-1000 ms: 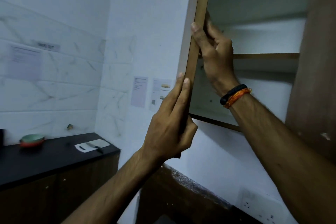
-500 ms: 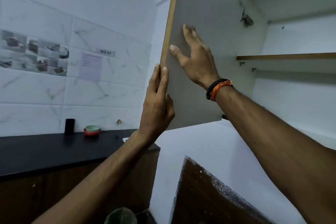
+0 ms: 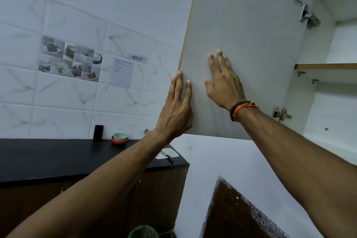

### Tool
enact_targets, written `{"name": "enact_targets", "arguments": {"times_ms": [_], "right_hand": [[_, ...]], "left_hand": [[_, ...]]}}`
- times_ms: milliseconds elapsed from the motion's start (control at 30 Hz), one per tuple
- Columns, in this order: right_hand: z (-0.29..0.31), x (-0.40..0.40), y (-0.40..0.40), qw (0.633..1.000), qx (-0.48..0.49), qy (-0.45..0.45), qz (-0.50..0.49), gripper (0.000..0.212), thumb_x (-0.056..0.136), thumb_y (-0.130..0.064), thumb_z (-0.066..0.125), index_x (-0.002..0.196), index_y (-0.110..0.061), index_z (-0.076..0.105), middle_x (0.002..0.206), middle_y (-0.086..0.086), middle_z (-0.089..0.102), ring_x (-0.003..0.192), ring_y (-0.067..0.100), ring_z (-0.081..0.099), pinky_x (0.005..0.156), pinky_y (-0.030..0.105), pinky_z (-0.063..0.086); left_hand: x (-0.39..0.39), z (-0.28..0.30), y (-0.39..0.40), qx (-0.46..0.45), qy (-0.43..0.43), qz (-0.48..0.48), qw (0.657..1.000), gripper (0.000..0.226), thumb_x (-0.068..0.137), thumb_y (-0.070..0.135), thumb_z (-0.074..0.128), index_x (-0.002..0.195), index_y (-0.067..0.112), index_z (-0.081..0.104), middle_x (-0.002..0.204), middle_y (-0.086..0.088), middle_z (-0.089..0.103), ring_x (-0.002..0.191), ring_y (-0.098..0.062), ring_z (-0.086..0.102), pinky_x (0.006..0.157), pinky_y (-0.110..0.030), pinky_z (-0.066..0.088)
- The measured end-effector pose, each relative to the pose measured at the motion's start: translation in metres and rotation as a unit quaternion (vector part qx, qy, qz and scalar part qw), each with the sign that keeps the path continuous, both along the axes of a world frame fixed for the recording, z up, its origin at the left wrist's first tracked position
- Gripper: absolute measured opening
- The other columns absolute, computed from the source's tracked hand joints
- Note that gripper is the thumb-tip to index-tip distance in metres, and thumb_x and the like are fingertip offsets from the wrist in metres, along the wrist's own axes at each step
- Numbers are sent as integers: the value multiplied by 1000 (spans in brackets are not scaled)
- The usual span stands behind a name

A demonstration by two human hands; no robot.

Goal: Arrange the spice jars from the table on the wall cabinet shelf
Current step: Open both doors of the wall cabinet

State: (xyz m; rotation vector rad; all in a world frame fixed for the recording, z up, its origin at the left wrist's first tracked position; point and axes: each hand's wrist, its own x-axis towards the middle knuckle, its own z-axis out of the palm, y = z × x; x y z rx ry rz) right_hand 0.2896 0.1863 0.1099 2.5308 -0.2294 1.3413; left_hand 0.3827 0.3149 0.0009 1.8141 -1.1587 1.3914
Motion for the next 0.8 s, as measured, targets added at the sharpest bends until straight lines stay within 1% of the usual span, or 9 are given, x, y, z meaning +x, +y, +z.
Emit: {"name": "enact_targets", "arguments": {"times_ms": [100, 200, 400, 500, 567, 667, 733, 800], "right_hand": [[-4, 6, -4, 1000, -5, -17, 10, 73, 102, -33, 46, 163, -21, 7, 172, 8, -1, 158, 28, 3, 121, 58, 27], [-4, 7, -10, 1000, -8, -10, 13, 73, 103, -34, 45, 164, -20, 5, 172, 7, -3, 158, 26, 1, 122, 58, 26], [0, 2, -10, 1000, -14, 9, 13, 75, 103, -33, 46, 164, -21, 4, 172, 5, -5, 159, 24, -1, 124, 55, 23], [4, -9, -10, 1000, -23, 18, 12, 75, 102, -32, 48, 164, -20, 7, 172, 6, -2, 158, 25, 3, 125, 49, 24], [5, -20, -13, 999, -28, 20, -2, 72, 102, -31, 48, 163, -21, 12, 172, 6, 2, 158, 27, 9, 124, 45, 26], [5, -47, -23, 998, -28, 32, -51, 70, 101, -32, 49, 163, -22, 17, 171, 8, 8, 155, 31, 18, 121, 50, 31], [6, -73, -36, 994, -25, 38, -97, 71, 99, -29, 52, 162, -21, 21, 170, 11, 13, 153, 33, 23, 117, 53, 35], [8, -102, -50, 989, -23, 35, -141, 72, 96, -27, 55, 161, -20, 25, 168, 13, 19, 151, 34, 26, 115, 54, 37]], "left_hand": [[9, -2, -5, 3, -23, 17, 1000, 80, 86, 18, 50, 154, -10, 18, 160, -37, 3, 150, -51, -4, 120, -61, 14], [12, -5, -11, 6, -19, 35, 999, 77, 93, 26, 45, 155, -7, 15, 163, -31, 3, 152, -47, -5, 121, -62, 11], [10, -6, -9, 4, -12, 49, 999, 75, 95, 27, 44, 155, -8, 14, 163, -31, 3, 152, -47, -4, 123, -58, 11], [-2, -5, -12, 3, -4, 68, 998, 78, 93, 27, 43, 155, -8, 13, 163, -32, 3, 152, -48, -4, 122, -59, 10], [-12, -5, -17, 14, -11, 82, 996, 81, 87, 26, 42, 154, -9, 15, 162, -33, 3, 152, -47, -4, 121, -61, 9], [-34, -3, -32, 38, -21, 76, 996, 84, 80, 26, 44, 152, -11, 22, 162, -33, 7, 152, -47, -1, 121, -63, 7], [-51, -1, -48, 57, -20, 46, 997, 82, 80, 27, 47, 151, -10, 29, 162, -32, 12, 152, -48, 3, 121, -62, 7], [-70, -1, -64, 78, -4, 3, 997, 81, 81, 26, 51, 151, -8, 31, 162, -31, 15, 152, -47, 6, 123, -59, 6]]}}
